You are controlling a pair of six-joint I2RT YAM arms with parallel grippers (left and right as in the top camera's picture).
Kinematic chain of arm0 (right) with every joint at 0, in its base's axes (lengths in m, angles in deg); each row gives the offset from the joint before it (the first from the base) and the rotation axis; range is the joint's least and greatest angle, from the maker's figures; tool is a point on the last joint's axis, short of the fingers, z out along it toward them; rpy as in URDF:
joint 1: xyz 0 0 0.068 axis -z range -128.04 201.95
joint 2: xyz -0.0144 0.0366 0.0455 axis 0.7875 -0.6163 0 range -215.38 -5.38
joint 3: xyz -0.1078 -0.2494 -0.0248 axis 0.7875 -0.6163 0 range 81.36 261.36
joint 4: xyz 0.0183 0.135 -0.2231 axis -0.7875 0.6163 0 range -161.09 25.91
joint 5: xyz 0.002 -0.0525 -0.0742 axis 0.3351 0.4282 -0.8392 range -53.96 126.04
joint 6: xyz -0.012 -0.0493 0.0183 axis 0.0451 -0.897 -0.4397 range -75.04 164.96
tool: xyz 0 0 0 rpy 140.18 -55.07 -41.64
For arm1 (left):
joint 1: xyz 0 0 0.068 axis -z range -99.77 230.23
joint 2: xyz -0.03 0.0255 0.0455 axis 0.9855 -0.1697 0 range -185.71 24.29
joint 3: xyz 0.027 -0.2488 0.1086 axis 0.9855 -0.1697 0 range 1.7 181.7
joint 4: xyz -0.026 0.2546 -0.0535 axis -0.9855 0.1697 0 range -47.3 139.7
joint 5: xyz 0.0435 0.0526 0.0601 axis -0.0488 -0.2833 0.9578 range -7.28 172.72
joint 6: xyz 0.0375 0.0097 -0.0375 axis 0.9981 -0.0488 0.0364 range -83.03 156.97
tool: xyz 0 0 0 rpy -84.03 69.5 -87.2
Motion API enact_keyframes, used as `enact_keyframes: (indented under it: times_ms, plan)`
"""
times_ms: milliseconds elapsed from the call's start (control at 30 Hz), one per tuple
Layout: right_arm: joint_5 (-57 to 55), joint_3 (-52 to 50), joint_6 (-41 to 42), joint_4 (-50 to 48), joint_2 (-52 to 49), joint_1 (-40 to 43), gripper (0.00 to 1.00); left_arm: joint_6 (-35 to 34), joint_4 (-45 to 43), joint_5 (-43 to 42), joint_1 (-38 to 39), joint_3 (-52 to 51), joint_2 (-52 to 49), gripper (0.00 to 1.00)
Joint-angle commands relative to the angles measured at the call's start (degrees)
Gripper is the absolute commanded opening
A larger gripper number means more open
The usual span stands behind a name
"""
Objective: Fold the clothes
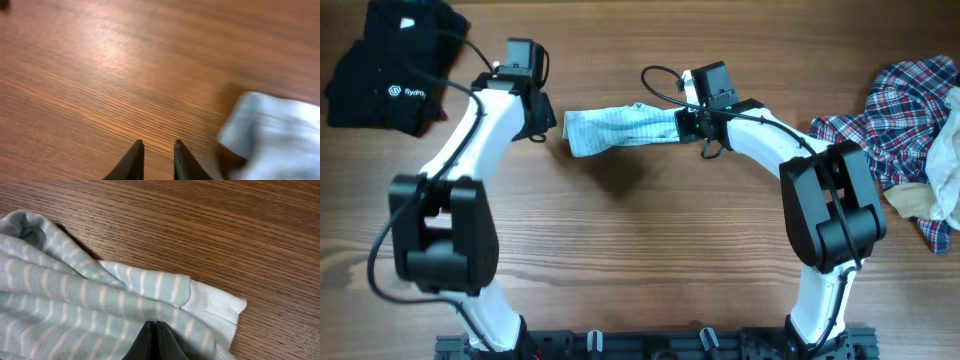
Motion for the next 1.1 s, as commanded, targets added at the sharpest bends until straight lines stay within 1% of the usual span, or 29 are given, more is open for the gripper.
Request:
enact_keyframes:
  times_ms: [0,67,133,267,433,533,600,633,700,833,1067]
  plan:
    - [-1.51,-1.18,0.87,0.2,0.87,0.31,0.05,0.02,-1.81,-16.68,1.64,-0.44,4.61,0.2]
    - [-0.44,-1.18,1.25,-0.07,0.87,0.31,0.04,-0.46,-3.72,-22.34,3.15,-0.46,4.31,0.21]
    - [-0.02,-1.18,2.43,-0.04,1.07,0.31,0.05,-2.45,-4.85,-23.21,4.55,-0.46,3.48,0.22]
    - [2.58,-1.16,2.64,-0.5,2.08,0.31,0.04,-2.75,-8.52,-26.86,6.32,-0.46,0.68,0.24]
    - [2.54,-1.16,2.75,-0.44,6.01,0.31,0.04,-2.58,-9.81,-26.84,6.43,-0.46,-5.2,0.25]
    - [2.89,-1.16,2.73,-0.63,9.75,0.31,0.04,-1.42,-10.45,-26.84,6.43,-0.46,-6.78,0.25]
    - [7.69,-1.16,2.64,-1.79,11.69,0.31,0.04,-1.4,-10.71,-26.84,6.43,-0.46,-7.08,0.26]
    - [12.61,-1.16,2.49,-3.1,11.91,0.31,0.04,-1.42,-11.17,-26.84,6.43,-0.46,-7.39,0.26]
    - [16.96,-1.18,2.21,-4.33,11.5,0.28,0.04,-1.44,-11.8,-26.86,6.43,-0.46,-7.76,0.26]
    - [17.38,-1.18,2.12,-5.55,10.19,-0.04,0.04,-1.42,-12.33,-26.84,6.43,-0.46,-8.04,0.25]
    - [18.01,-1.18,2.08,-9.42,3.89,-2.97,0.04,-1.4,-14.12,-26.8,6.38,-0.46,-8.31,0.25]
